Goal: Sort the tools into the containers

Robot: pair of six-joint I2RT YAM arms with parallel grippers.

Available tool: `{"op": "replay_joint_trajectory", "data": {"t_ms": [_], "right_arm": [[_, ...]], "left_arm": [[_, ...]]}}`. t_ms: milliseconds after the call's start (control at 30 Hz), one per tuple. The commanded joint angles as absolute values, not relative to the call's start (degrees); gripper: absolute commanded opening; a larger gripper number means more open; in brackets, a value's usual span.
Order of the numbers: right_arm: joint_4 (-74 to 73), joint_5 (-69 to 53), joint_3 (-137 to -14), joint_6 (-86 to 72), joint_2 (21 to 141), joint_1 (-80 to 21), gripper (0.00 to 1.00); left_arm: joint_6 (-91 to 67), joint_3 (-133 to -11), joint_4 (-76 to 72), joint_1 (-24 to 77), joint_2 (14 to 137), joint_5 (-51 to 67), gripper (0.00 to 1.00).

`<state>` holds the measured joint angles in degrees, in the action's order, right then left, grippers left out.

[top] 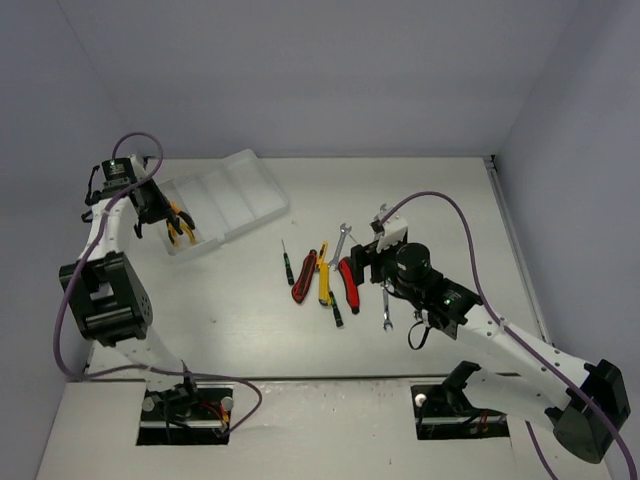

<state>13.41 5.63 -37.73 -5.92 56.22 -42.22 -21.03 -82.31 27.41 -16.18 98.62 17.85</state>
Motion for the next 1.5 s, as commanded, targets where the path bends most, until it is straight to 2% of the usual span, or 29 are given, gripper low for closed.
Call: {"op": "replay_joint_trajectory", "data": {"t_ms": [0, 133, 167, 200, 233, 333, 433, 600, 867, 1033, 1167, 1467], "right_arm": [[15.76, 6.36, -36.65, -4.98, 53.37, -41.13, 0.77], [14.81, 6.28, -35.51, -4.92, 51.29, -40.08, 0.78], [14.74, 6.37, -35.42, -4.9, 51.07, -39.97, 0.78], [14.68, 6.5, -35.42, -4.84, 51.06, -39.9, 0.78], [14.44, 6.58, -35.58, -4.83, 51.22, -39.82, 0.78], [13.91, 6.98, -36.16, -5.07, 52.12, -39.64, 0.78], [13.01, 8.14, -37.0, -5.74, 53.7, -39.43, 0.78], [11.43, 9.73, -38.32, -7.7, 55.84, -38.64, 0.77], [10.34, 8.32, -38.11, -9.9, 53.7, -35.45, 0.77], [9.67, 8.61, -36.65, -10.64, 52.29, -35.07, 0.77], [8.93, 8.86, -35.59, -11.55, 50.78, -35.07, 0.77], [7.19, 8.71, -34.98, -12.49, 48.15, -34.98, 0.77]], "left_arm": [[-17.78, -86.37, 25.73, -17.23, 102.2, 20.04, 0.0], [-16.18, -86.66, 25.71, -17.4, 105.2, 18.2, 0.02], [-15.82, -86.64, 25.69, -17.38, 105.75, 17.82, 0.08], [-15.56, -86.57, 25.75, -17.32, 106.08, 17.24, 0.19], [-15.25, -86.57, 25.75, -17.47, 106.39, 16.84, 0.25], [-14.89, -86.51, 26.01, -17.43, 105.44, 15.7, 0.52], [-14.42, -86.08, 25.67, -17.14, 102.23, 14.27, 0.63], [-13.51, -87.48, 29.5, -12.16, 94.69, 9.61, 0.67], [-13.11, -80.56, 30.82, 13.09, 85.44, 4.12, 0.68], [-14.77, -79.19, 30.5, 26.79, 87.99, 2.82, 0.68], [-16.46, -79.1, 29.21, 33.29, 92.32, 2.57, 0.68], [-19.52, -78.56, 26.54, 38.06, 101.67, 3.95, 0.67]]}}
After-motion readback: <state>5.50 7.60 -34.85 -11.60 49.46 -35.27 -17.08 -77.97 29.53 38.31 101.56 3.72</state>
